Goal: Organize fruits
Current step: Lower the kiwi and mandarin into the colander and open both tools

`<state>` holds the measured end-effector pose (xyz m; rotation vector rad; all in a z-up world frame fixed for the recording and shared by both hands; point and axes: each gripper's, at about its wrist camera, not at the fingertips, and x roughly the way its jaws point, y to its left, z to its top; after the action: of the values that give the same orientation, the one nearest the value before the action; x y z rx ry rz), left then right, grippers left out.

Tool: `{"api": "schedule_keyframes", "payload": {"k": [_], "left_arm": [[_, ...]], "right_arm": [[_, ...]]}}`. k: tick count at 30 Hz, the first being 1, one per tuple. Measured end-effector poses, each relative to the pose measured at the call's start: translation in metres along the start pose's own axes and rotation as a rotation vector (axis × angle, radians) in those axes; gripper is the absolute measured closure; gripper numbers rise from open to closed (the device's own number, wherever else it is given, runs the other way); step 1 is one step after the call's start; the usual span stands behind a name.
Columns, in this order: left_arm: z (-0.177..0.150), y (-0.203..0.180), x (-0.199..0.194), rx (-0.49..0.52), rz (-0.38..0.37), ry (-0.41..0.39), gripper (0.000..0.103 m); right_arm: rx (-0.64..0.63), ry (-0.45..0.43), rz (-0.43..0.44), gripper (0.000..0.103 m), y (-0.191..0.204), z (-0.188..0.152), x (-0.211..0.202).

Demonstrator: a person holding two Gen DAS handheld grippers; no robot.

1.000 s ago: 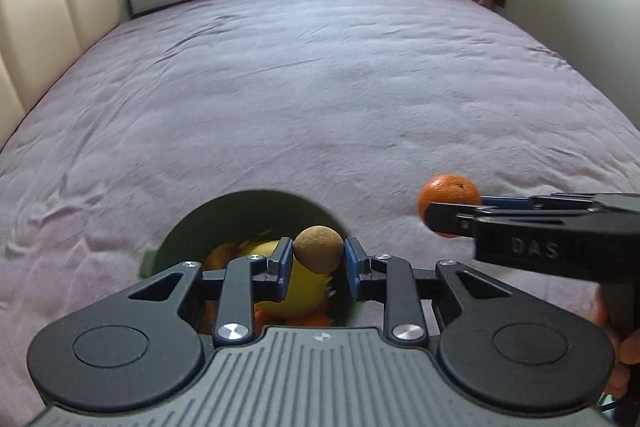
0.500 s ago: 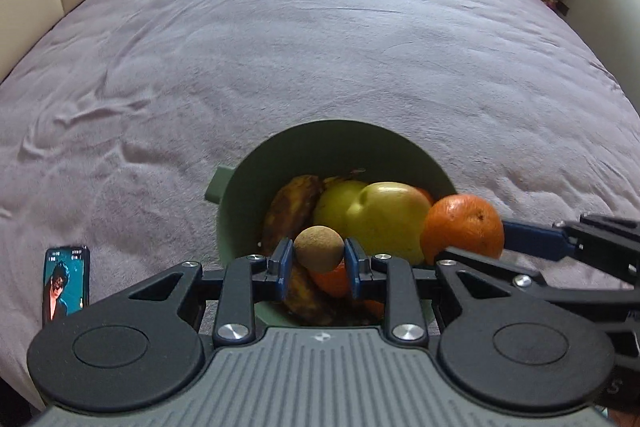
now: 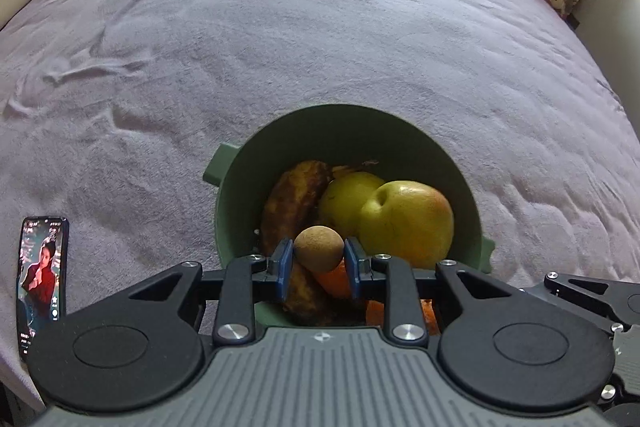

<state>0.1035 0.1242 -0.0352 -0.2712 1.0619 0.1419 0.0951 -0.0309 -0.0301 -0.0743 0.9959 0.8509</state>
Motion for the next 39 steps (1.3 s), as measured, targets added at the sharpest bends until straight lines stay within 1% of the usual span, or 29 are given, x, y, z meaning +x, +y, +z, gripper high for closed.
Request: {"api": "schedule_keyframes", "payload": {"k": [4,9,12,16,18,23,26,27,28,30,32,34,38,39], "left_arm": [[-0.001,0.001,0.007,-0.019,-0.010,0.037,0.072],[-0.002,-0.001,0.017,-0.014,0.010,0.067,0.072],[-0.003,-0.002,0.023,-0.013,0.009,0.088,0.072],[-0.003,-0.005,0.030,0.006,0.036,0.102,0.072],[-0.003,-0.006,0.033,0.009,0.036,0.110,0.072],[-0.002,-0.006,0.035,0.008,0.043,0.114,0.071],[-0.002,-0.007,0.035,0.011,0.058,0.117,0.066],[-0.002,-0.007,0.035,0.016,0.069,0.118,0.063],[-0.002,-0.008,0.034,0.019,0.079,0.117,0.060],[-0.002,-0.007,0.032,0.019,0.089,0.113,0.056],[-0.002,-0.007,0.028,0.015,0.087,0.104,0.053],[-0.003,-0.008,0.022,0.017,0.084,0.088,0.047],[-0.004,-0.015,0.006,0.030,0.069,0.042,0.044],[-0.005,-0.017,0.001,0.038,0.071,0.023,0.043]], "right_arm": [[0.004,0.056,0.003,0.060,-0.001,0.003,0.016],[0.017,0.113,0.013,0.060,-0.003,0.006,0.031],[0.020,0.144,0.016,0.060,-0.005,0.007,0.040],[0.020,0.164,0.026,0.059,-0.007,0.008,0.047],[0.024,0.171,0.037,0.058,-0.009,0.009,0.048],[0.059,0.182,0.057,0.060,-0.015,0.010,0.049],[0.066,0.186,0.055,0.059,-0.014,0.010,0.049],[0.065,0.187,0.051,0.058,-0.014,0.010,0.048],[0.063,0.185,0.045,0.054,-0.013,0.010,0.047],[0.061,0.173,0.036,0.049,-0.013,0.011,0.042],[0.062,0.159,0.033,0.048,-0.013,0.012,0.035],[0.057,0.140,0.022,0.042,-0.013,0.014,0.026],[0.046,0.095,-0.020,0.042,-0.014,0.015,0.001],[0.044,0.082,-0.037,0.038,-0.015,0.015,-0.006]]}}
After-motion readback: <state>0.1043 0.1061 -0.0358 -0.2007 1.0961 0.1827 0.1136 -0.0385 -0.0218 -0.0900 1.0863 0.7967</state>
